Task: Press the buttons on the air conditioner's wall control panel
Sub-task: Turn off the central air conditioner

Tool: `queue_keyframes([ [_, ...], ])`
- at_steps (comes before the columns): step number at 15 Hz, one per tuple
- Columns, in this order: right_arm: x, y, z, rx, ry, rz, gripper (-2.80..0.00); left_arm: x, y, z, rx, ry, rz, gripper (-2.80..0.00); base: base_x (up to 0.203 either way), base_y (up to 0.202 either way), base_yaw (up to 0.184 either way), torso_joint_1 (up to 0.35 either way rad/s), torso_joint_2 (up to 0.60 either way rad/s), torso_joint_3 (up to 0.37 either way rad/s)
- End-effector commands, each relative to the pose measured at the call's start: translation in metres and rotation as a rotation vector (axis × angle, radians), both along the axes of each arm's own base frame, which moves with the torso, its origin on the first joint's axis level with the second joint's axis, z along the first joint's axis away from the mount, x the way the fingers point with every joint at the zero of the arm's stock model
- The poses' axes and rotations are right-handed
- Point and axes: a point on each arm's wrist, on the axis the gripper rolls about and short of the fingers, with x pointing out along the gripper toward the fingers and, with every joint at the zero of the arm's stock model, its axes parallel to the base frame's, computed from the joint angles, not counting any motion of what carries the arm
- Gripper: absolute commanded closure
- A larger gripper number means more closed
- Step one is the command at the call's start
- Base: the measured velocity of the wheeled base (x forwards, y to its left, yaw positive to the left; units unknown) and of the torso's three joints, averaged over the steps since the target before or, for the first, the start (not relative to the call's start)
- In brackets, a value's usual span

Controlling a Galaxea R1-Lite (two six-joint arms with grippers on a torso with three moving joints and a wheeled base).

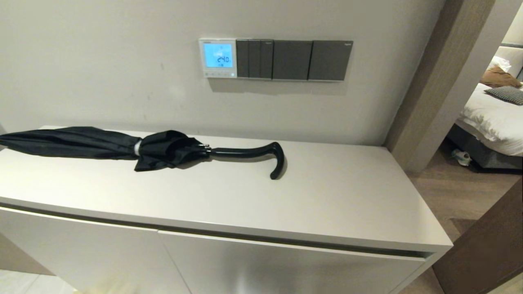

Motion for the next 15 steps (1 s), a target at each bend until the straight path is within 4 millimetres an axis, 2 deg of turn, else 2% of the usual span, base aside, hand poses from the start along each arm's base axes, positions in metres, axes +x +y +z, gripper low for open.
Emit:
queue_keyframes([
  [1,0.0002,0.0000,-0.0008,0.000,0.002,0.001,0.00,0.0000,0.0000,0.0000,-0.001,0.000,0.001,0.00,0.000,0.000,0.000,0.000,0.00,0.000],
  [15,0.0003,0.0000,-0.0008,0.001,0.004,-0.001,0.00,0.0000,0.0000,0.0000,-0.009,-0.001,0.002,0.00,0.000,0.000,0.000,0.000,0.00,0.000],
])
